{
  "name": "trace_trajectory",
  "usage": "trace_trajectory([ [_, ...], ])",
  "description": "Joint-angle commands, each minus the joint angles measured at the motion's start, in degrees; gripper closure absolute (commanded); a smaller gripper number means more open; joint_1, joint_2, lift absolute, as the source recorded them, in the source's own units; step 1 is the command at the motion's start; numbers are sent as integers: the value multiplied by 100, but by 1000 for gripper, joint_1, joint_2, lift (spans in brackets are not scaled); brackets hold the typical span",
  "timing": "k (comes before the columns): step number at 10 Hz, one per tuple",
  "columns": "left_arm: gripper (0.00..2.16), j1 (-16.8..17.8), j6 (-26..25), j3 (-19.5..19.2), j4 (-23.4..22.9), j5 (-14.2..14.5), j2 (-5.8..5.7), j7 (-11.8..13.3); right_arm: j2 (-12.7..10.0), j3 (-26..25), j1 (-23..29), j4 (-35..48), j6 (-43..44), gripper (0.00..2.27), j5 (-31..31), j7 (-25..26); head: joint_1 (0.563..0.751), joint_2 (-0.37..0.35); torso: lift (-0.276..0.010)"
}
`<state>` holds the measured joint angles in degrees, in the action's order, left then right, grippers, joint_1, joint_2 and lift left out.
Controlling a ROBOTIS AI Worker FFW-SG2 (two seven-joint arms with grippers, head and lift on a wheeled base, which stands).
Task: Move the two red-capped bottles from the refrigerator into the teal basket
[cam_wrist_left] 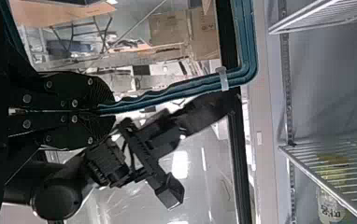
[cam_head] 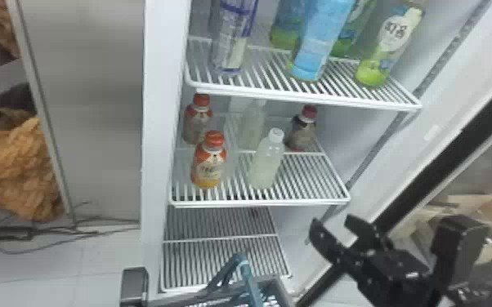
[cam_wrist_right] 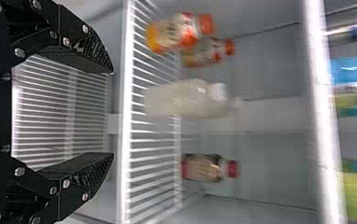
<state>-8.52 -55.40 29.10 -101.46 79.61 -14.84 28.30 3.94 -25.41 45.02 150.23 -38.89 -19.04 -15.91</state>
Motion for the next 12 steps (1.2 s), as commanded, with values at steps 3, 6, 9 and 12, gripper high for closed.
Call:
trace_trajectory([
  [3,1122,-6,0,27,0,14,-1,0,46,153,-649,-1361,2483,323,19,18,695,-350,-228],
  [6,1121,8,0,50,0,37,-1,0,125,267,-1310,-2529,3763,117,144,105,695,-350,-228],
  [9,1121,22,-14,95,0,71,-1,0,239,336,-2056,-3597,4326,90,327,123,695,-350,-228],
  [12,1121,79,-14,164,0,128,-10,0,406,530,-2913,-4596,4466,85,476,123,695,-350,-228],
])
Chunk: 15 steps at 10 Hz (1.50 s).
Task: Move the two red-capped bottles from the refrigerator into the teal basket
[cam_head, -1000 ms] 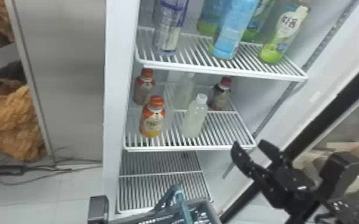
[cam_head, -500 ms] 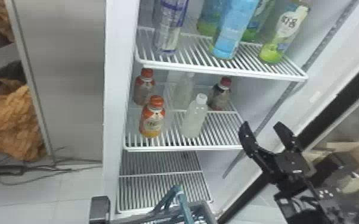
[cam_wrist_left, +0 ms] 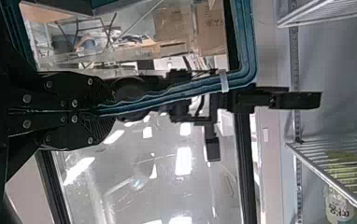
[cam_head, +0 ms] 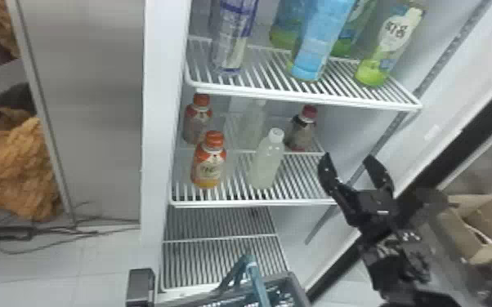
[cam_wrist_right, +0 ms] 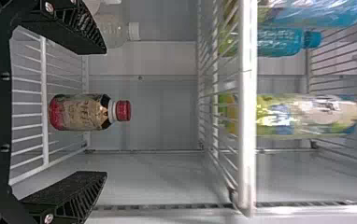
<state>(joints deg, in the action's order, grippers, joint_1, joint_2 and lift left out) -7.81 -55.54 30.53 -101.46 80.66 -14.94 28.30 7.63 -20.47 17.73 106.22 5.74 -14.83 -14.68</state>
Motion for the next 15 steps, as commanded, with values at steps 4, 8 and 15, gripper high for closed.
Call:
trace_trajectory([
  [4,1121,36,14,55,42,69,0,-9,221,321,-1028,-1109,-137,78,181,9,695,-350,-228],
  [8,1121,36,14,77,42,80,0,-9,318,493,-1675,-1714,-433,79,409,123,695,-350,-228],
  [15,1121,79,28,146,56,126,8,-9,459,893,-2645,-2980,-503,79,775,431,695,-350,-228],
])
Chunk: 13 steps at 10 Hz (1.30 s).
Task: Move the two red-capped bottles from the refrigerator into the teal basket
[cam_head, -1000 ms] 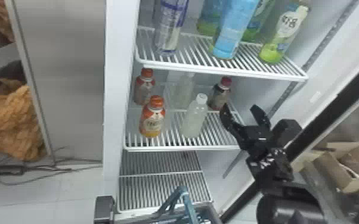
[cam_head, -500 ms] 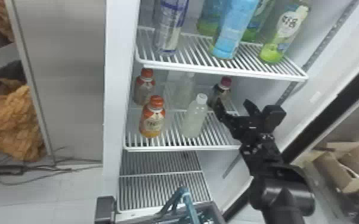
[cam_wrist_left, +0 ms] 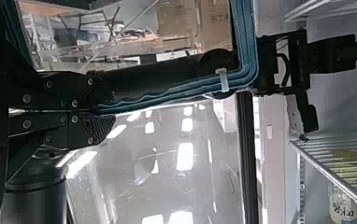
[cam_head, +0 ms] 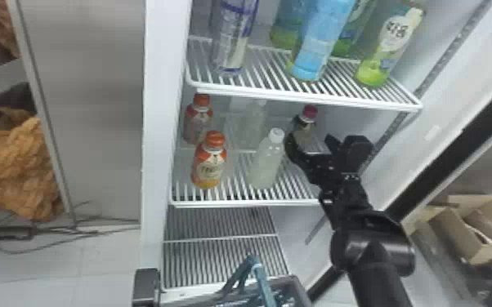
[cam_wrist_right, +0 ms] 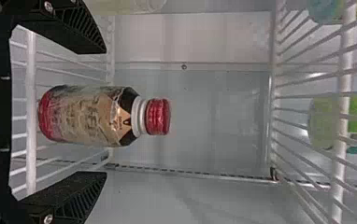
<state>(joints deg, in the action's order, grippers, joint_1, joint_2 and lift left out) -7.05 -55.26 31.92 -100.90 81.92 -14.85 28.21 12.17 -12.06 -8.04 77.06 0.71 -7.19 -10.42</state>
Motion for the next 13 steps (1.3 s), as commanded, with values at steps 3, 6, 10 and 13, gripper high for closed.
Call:
trace_trajectory([
  [3,1121,16,0,30,0,11,0,0,40,132,-392,-457,0,78,102,154,695,-350,-228],
  [6,1121,30,0,64,14,34,-9,0,92,189,-659,-752,-56,111,125,198,695,-350,-228],
  [10,1121,30,0,76,14,46,-18,0,84,315,-772,-935,-56,446,-58,303,695,-350,-228],
  [13,1121,30,14,76,14,57,-27,0,66,349,-729,-893,-141,618,-252,382,695,-350,-228],
])
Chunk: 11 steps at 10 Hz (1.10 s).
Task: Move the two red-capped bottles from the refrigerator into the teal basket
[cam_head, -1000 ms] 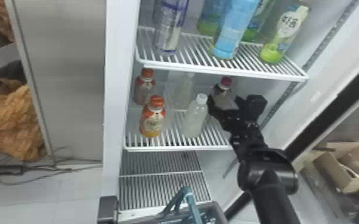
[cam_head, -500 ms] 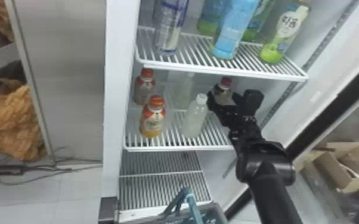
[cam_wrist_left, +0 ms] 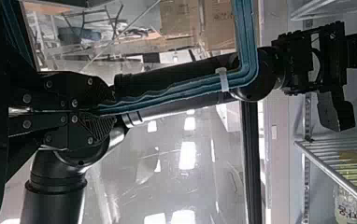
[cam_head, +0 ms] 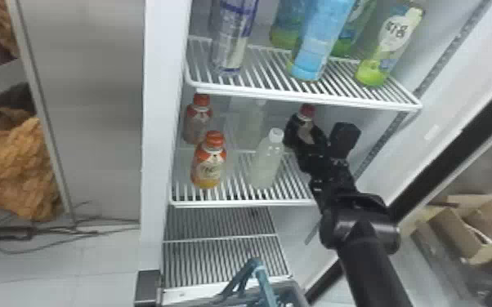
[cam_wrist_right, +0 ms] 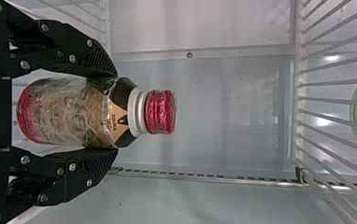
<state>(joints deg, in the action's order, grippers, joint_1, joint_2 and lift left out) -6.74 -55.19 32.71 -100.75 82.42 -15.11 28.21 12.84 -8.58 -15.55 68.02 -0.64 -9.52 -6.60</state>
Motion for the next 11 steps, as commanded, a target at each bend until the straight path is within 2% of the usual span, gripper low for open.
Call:
trace_trajectory([
  [1,1121,0,7,-3,0,7,-10,0,-1,1,78,123,-6,618,-31,-8,695,-350,-228],
  [4,1121,-14,35,-15,0,30,-10,0,17,-34,472,770,-6,618,-122,-17,695,-350,-228],
  [6,1121,-29,21,-26,0,30,-10,0,34,-228,796,1178,-6,618,-282,-219,695,-350,-228],
  [11,1121,-43,21,-72,0,18,-18,0,17,-548,2019,2570,-217,618,-659,-457,695,-350,-228],
])
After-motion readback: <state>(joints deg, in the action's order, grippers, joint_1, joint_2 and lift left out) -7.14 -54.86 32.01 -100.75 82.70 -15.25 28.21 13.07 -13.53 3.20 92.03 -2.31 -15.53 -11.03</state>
